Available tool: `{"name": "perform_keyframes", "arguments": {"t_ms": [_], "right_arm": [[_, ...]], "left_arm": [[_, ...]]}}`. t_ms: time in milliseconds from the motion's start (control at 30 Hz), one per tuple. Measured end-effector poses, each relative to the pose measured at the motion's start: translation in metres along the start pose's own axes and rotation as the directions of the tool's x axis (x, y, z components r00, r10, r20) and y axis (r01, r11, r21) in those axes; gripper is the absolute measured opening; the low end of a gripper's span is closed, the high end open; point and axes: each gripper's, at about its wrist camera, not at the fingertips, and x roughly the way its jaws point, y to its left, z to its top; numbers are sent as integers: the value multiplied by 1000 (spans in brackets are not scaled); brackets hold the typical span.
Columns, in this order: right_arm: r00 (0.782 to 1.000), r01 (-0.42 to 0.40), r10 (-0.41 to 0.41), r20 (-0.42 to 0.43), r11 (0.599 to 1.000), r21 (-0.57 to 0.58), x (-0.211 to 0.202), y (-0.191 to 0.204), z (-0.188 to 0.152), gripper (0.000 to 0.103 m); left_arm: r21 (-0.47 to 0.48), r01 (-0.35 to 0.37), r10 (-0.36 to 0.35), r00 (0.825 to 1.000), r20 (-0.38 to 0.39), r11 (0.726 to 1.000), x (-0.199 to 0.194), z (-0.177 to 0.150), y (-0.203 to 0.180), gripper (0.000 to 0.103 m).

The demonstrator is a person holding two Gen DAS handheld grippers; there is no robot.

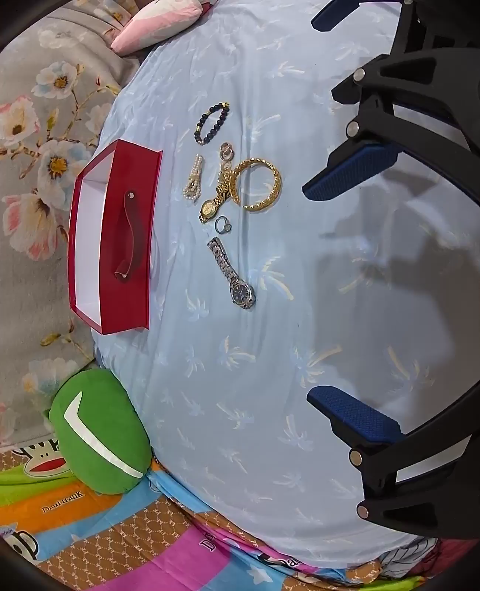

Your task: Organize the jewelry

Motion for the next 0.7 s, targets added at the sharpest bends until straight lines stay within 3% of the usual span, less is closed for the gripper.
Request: {"name": "perform_keyframes", "arguments": {"t_ms": [700], "right_arm": [[1000, 3, -3, -1, 1000, -6, 2, 0, 1, 98]], "left_arm": [[-5, 5, -5, 1000, 0, 1000, 0, 2, 4, 98]]}}
